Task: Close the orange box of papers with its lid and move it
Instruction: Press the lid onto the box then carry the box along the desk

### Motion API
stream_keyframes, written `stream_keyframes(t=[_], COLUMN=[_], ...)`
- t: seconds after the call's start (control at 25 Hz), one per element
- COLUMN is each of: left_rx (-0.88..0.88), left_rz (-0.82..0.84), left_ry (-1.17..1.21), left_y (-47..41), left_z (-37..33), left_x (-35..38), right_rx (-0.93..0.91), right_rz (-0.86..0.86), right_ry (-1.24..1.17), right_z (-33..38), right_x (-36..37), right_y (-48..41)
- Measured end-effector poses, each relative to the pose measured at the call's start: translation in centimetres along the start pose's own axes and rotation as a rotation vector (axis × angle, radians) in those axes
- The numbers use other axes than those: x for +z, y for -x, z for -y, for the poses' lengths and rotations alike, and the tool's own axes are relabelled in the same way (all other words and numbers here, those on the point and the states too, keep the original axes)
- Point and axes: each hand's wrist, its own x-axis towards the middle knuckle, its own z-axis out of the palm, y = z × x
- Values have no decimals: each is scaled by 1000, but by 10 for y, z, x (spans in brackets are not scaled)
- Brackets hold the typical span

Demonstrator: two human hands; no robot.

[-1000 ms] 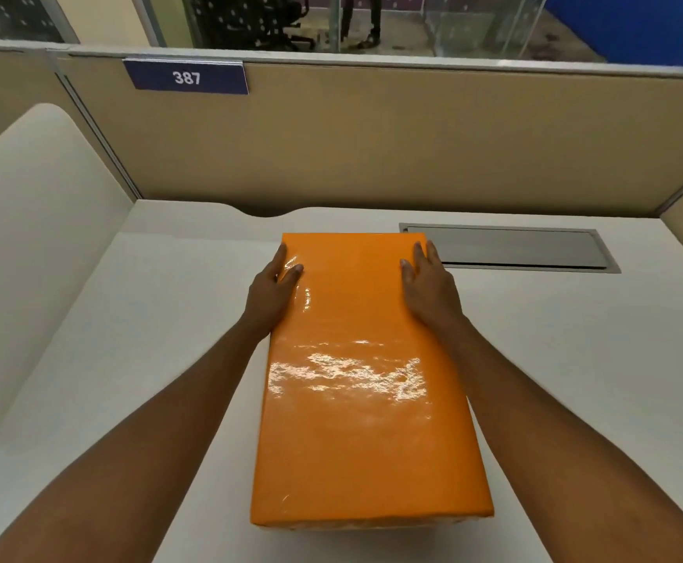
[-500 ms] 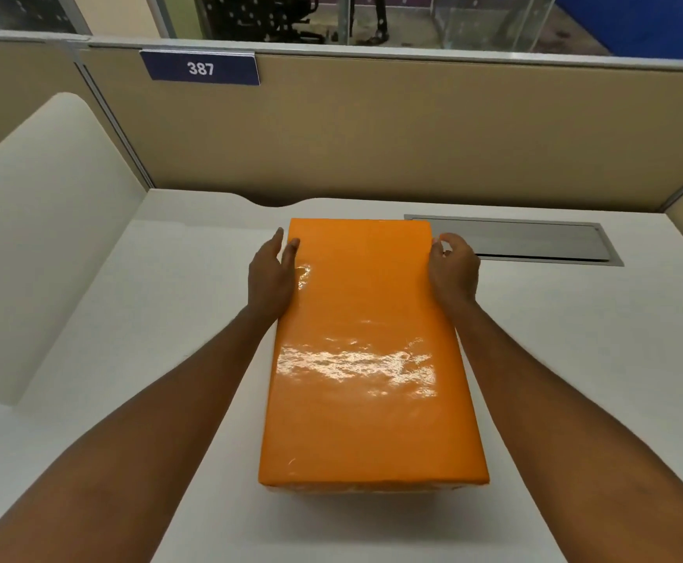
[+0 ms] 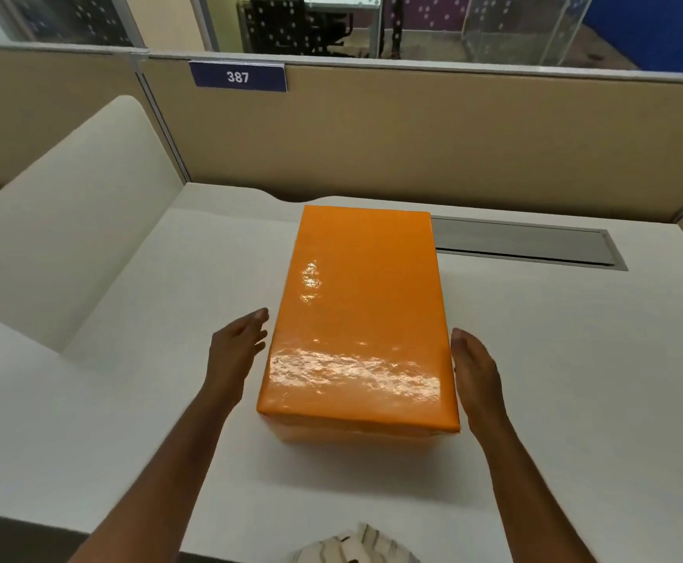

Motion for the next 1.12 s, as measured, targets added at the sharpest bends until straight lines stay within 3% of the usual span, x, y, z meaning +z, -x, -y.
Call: stream_keyframes(t=[0.12, 0.32, 0.48, 0.8, 1.12], left_rx=[-67, -69, -157, -126, -31], left_rz=[71, 329, 296, 224, 282], left_ry=[104, 209, 381, 357, 291], left_y=[26, 40, 46, 28, -71], left_z=[16, 32, 38, 40, -15], left_x=[-4, 3, 2, 1, -70], right_rx=[78, 99, 173, 194, 133], right_rz=[154, 330, 333, 228, 204], right_ry=[-225, -330, -455, -565, -604], right_z=[-15, -24, -22, -11, 54], right_x=[-7, -5, -2, 14, 115], right_y=[17, 29, 34, 32, 3])
